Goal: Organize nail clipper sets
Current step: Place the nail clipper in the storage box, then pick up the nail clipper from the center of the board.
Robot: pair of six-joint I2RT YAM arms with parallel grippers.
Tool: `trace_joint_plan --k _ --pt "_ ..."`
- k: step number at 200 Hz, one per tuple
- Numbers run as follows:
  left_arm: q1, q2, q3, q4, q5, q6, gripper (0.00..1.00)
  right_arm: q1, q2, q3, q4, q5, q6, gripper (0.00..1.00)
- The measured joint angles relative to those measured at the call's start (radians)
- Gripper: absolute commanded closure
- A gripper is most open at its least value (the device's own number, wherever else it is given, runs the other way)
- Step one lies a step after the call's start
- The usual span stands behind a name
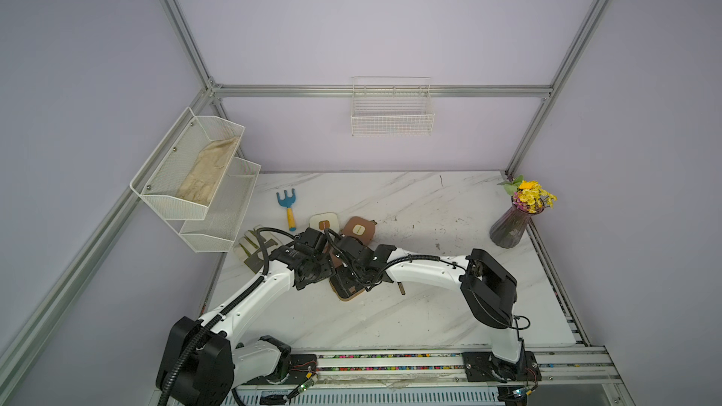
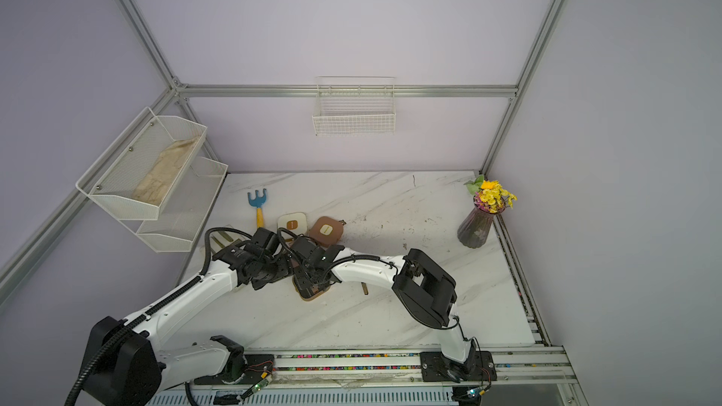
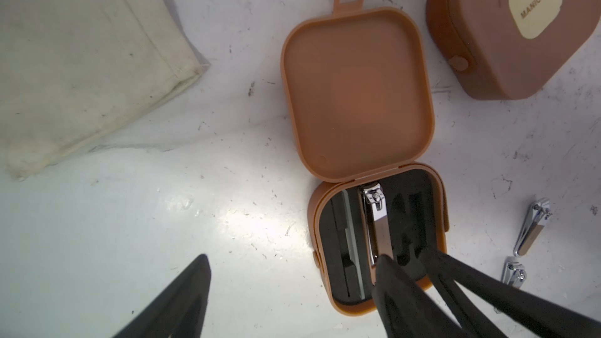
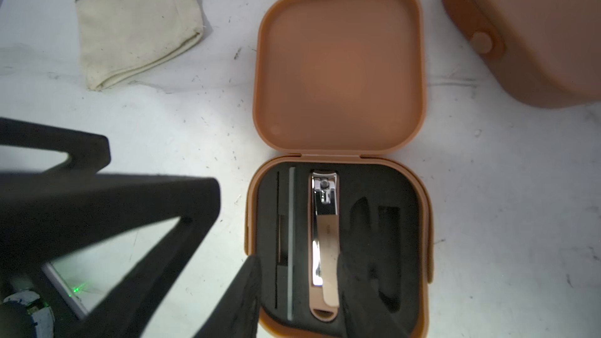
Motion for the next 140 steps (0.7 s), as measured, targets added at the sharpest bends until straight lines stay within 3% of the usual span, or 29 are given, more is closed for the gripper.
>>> trace_joint_plan --k 55,140 --pt "0.073 -0.098 -0.003 -0.001 0.010 0.000 0.21 0.009 0.060 0.000 -0.024 0.041 0.000 0.59" --pt "0.127 -0.114 -0.022 -0.025 0.009 0.004 0.21 0.022 0.077 -0.001 -0.024 0.074 0.011 0.68"
